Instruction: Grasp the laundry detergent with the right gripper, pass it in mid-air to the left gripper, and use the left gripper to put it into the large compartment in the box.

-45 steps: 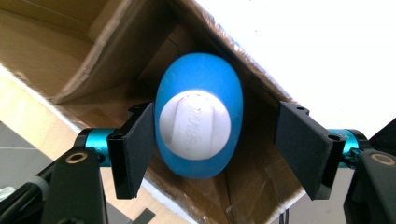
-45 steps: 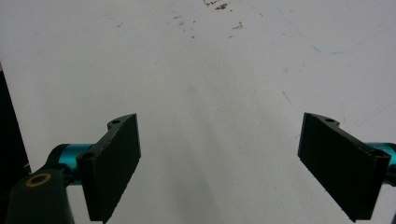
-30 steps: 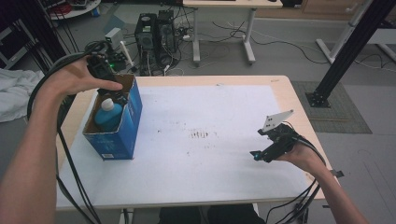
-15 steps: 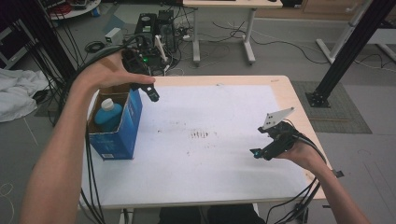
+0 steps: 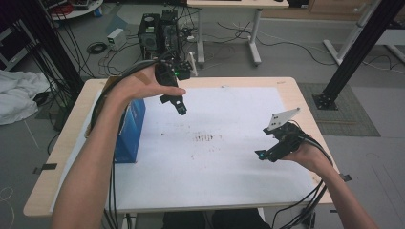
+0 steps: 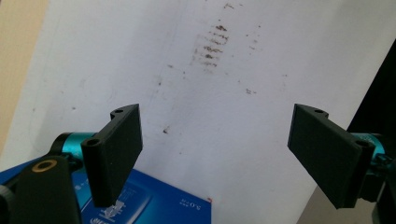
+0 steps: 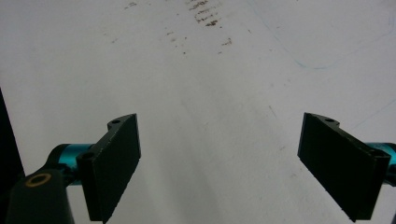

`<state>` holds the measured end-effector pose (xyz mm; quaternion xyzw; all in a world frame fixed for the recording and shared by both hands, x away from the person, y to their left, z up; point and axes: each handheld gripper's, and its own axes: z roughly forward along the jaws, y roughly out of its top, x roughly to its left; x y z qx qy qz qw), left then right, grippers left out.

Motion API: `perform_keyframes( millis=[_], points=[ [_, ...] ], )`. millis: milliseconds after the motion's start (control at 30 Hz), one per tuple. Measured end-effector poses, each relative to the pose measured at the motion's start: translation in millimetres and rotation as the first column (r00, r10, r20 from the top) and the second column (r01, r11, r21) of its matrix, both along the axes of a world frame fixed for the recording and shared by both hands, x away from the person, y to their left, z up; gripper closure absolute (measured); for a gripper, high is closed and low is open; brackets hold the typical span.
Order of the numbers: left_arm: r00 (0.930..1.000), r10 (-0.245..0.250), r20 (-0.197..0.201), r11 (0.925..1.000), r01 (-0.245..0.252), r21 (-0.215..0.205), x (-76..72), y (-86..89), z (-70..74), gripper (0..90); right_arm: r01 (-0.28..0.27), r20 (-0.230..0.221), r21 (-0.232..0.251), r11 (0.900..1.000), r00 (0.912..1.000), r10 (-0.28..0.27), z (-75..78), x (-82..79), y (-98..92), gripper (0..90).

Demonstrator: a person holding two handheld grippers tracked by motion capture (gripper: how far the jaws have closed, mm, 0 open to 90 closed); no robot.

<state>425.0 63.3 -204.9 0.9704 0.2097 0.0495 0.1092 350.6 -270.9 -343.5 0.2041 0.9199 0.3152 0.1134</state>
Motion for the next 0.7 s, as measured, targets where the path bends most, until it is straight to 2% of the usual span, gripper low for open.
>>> perform_keyframes(
  millis=[33, 67, 167, 267, 300, 433, 467, 533, 700],
  points=[
    [1.0000, 0.000, 0.000, 1.0000, 0.000, 0.000, 0.0, 0.0, 0.0, 18.1, 0.000, 0.000, 0.000, 1.000, 1.0000, 0.000, 0.0, 0.0, 0.0, 12.4],
    [1.0000, -0.003, -0.006, 1.0000, 0.003, 0.001, 0.0, -5.7, -7.0, 18.0, 0.003, 0.007, 0.001, 1.000, 1.0000, -0.003, 2.5, 0.6, 1.6, 12.4],
    [0.9999, -0.006, -0.009, 1.0000, 0.006, -0.006, -0.6, -12.2, -16.5, 18.0, 0.003, 0.011, 0.003, 1.000, 0.9999, -0.004, 4.5, 1.2, 2.7, 12.4],
    [0.9998, -0.013, -0.014, 0.9999, 0.013, -0.009, -0.6, -14.5, -20.2, 18.1, 0.006, 0.009, 0.002, 1.000, 0.9999, -0.006, 5.3, 1.1, 3.1, 12.4],
    [0.9998, -0.012, -0.016, 0.9998, 0.012, -0.017, -1.2, -17.4, -26.7, 18.1, 0.006, 0.011, 0.002, 1.000, 0.9999, -0.006, 6.3, 1.5, 3.4, 12.4],
    [0.9997, -0.009, -0.021, 0.9997, 0.008, -0.021, -1.3, -19.3, -32.3, 18.0, 0.010, 0.015, 0.004, 1.000, 0.9998, -0.010, 9.2, 1.8, 3.6, 12.4],
    [0.9996, -0.009, -0.028, 0.9992, 0.008, -0.040, -0.1, -20.7, -42.3, 18.0, 0.012, 0.017, 0.004, 1.000, 0.9998, -0.012, 10.0, 2.0, 3.3, 12.4],
    [0.9994, 0.002, -0.034, 0.9987, -0.004, -0.050, 1.0, -20.6, -47.5, 18.0, 0.010, 0.015, 0.000, 1.000, 0.9998, -0.010, 9.7, 2.7, 2.9, 12.4],
    [0.9986, 0.007, -0.052, 0.9991, -0.009, -0.042, 1.7, -20.4, -56.9, 18.1, 0.011, 0.012, -0.001, 1.000, 0.9999, -0.011, 9.4, 4.4, 2.5, 12.4]
  ],
)
